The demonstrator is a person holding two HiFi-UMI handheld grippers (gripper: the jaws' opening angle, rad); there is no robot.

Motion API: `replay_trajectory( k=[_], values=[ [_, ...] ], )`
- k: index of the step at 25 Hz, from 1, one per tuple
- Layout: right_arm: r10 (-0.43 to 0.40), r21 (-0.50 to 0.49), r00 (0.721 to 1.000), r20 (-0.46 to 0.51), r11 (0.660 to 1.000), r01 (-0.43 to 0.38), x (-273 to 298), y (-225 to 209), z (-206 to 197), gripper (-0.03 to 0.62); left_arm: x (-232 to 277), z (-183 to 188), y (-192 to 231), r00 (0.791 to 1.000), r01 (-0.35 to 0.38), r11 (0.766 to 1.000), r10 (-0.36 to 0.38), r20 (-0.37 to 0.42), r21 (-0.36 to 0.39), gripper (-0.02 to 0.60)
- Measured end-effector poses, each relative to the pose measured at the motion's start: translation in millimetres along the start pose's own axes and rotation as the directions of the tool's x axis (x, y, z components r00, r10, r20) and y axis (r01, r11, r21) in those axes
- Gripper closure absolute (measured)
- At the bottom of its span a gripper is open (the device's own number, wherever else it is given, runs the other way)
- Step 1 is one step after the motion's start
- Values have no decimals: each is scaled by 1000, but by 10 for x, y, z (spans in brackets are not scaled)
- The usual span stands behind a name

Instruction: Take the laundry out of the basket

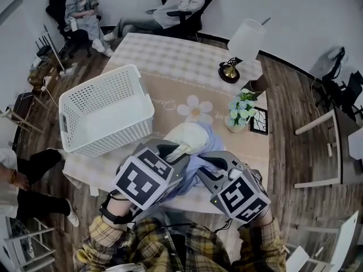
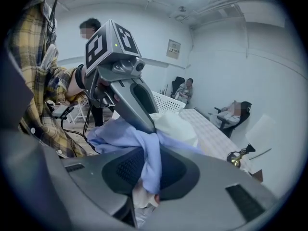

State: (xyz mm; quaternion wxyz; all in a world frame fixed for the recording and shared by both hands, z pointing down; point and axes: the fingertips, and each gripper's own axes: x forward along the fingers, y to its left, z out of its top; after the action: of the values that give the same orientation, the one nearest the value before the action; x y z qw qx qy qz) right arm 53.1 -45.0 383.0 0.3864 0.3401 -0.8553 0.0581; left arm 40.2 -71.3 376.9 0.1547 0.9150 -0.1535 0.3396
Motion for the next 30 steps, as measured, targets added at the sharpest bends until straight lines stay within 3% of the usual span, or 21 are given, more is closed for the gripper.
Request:
replay_trajectory(
  k=[14, 20, 26, 30],
  values=[
    [150, 118, 982, -116, 984, -136, 928, 372, -582, 494, 543, -1028, 338, 986, 28, 991, -49, -159, -132, 466],
    [195, 165, 965, -173, 972, -167, 1261, 500, -882, 493, 811, -1437, 418, 978, 40, 977, -81, -193, -210, 457],
    [229, 201, 942, -244, 963, -182, 1536, 659, -1225, 479, 1056, -1836, 462, 967, 5, 973, -63, -245, -230, 433],
    [223, 215, 938, -266, 962, -167, 1633, 704, -1346, 468, 1129, -1957, 515, 972, -15, 965, -48, -232, -261, 407]
  ],
)
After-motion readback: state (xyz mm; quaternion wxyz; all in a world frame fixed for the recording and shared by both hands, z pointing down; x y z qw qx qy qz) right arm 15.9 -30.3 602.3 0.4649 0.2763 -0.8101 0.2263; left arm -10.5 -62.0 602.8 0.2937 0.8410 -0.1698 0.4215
